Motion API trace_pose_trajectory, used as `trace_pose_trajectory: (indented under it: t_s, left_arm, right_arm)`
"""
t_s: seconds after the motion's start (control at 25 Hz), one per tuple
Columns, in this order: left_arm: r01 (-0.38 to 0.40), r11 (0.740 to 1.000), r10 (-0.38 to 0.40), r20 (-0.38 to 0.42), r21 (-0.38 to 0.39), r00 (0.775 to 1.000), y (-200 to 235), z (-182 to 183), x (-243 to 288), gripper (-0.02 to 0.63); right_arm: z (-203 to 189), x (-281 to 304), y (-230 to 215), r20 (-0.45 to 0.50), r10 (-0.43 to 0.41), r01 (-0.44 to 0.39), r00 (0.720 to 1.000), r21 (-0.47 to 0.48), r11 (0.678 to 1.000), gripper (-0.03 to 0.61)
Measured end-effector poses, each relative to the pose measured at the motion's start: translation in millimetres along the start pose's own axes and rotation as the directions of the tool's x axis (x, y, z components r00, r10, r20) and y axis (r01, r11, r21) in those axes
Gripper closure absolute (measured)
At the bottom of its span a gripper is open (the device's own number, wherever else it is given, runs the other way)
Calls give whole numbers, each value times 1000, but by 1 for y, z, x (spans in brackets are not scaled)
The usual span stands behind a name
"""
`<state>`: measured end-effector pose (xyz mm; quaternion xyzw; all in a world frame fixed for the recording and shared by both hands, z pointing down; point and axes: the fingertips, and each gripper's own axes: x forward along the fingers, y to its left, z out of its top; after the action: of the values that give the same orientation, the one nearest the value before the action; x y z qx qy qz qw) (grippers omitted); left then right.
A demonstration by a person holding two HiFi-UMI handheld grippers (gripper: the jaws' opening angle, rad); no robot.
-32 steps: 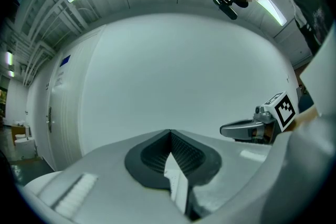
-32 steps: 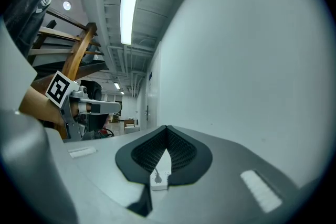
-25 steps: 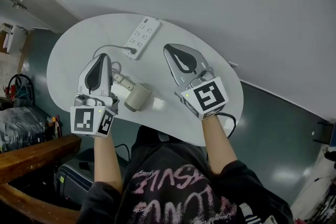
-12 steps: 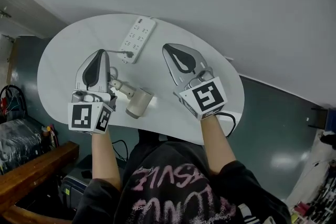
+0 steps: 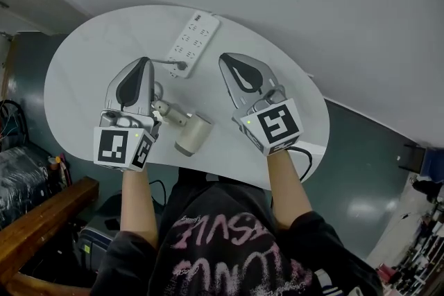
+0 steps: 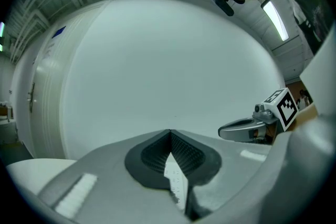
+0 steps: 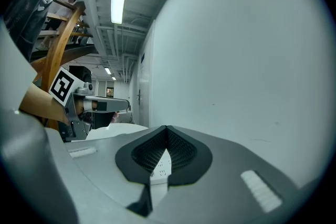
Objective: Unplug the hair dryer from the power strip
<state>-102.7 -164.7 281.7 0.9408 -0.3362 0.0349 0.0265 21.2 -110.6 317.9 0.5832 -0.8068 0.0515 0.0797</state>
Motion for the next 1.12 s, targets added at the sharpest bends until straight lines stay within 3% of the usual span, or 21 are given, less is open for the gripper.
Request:
trace_pose_trajectory:
  t_s: [0.88, 1.12]
  left_arm:
    - [-3, 996, -8, -120, -89, 993, 19, -75, 24, 614]
    - [13, 998, -21, -146, -60, 989, 20, -85, 27, 614]
  right_arm:
    - [-59, 46, 1, -122, 58, -53, 991, 45, 998, 569]
    - [-66, 54, 1, -133, 66, -60, 989, 54, 997, 569]
